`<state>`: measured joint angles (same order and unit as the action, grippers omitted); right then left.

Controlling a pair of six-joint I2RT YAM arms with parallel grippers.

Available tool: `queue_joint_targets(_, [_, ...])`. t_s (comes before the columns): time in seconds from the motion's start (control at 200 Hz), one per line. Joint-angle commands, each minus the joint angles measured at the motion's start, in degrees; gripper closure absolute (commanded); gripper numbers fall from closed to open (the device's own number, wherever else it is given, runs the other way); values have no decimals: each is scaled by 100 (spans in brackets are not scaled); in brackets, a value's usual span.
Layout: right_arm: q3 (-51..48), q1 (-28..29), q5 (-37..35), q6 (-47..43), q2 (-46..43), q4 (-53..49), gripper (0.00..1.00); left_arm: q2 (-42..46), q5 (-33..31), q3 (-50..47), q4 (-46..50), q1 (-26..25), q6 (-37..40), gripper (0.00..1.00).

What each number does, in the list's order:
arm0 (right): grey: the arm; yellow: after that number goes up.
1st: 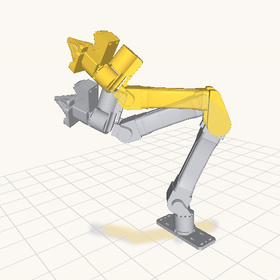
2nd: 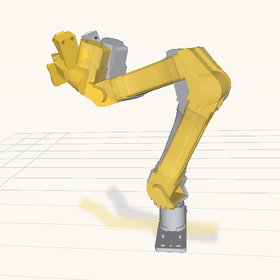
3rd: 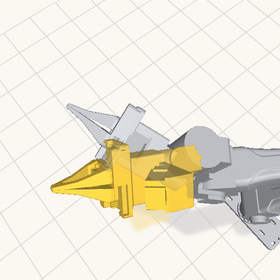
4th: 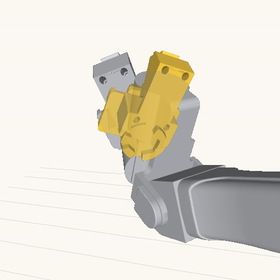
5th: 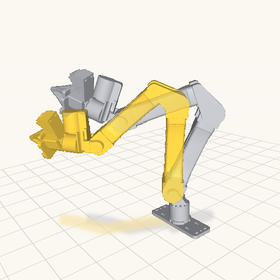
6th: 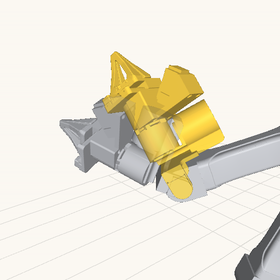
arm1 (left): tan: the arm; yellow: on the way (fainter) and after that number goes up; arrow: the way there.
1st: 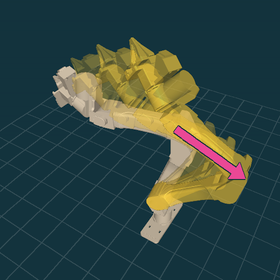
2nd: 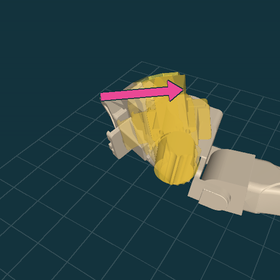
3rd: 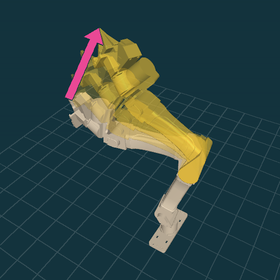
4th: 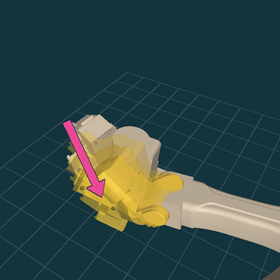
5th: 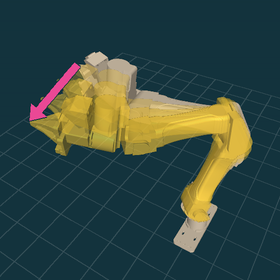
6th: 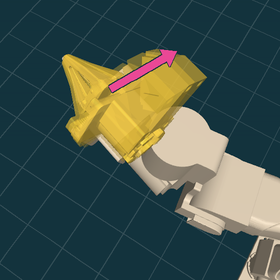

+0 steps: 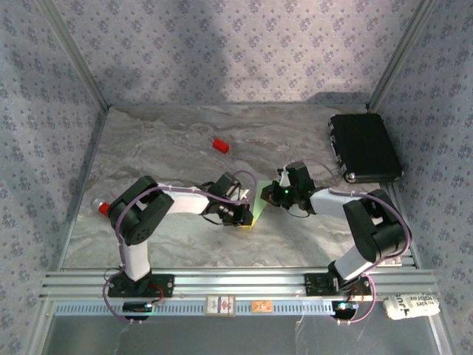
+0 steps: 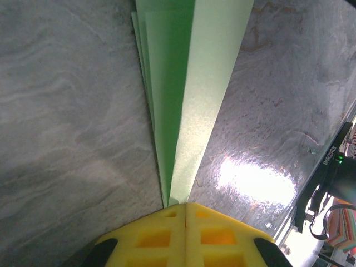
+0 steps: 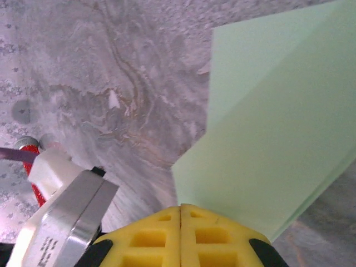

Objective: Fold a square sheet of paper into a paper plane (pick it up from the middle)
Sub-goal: Fold the wing for the fifth time at the center of the table.

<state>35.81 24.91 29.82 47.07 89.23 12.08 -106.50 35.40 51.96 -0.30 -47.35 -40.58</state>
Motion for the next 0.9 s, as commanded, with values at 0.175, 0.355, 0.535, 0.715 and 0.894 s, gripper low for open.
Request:
queue_joint_targets(0.175, [-206, 634, 10, 153, 230, 37, 93, -73, -246, -152, 258, -51, -46, 100])
queue_joint_targets(0.355, [-451, 585, -161, 171, 571, 179, 94, -63, -246, -178, 232, -40, -59, 100])
queue_joint_targets(0.535, [-427, 334, -14, 112, 749, 399, 94, -90, -226, -183, 232, -46, -42, 100])
queue_joint_targets(0.715, [-298, 98, 100, 33, 733, 367, 93, -97, -233, -197, 240, -39, -30, 100])
queue_joint_targets(0.894, [-137, -102, 87, -92, 714, 177, 93, -134, -216, -186, 249, -39, -16, 100])
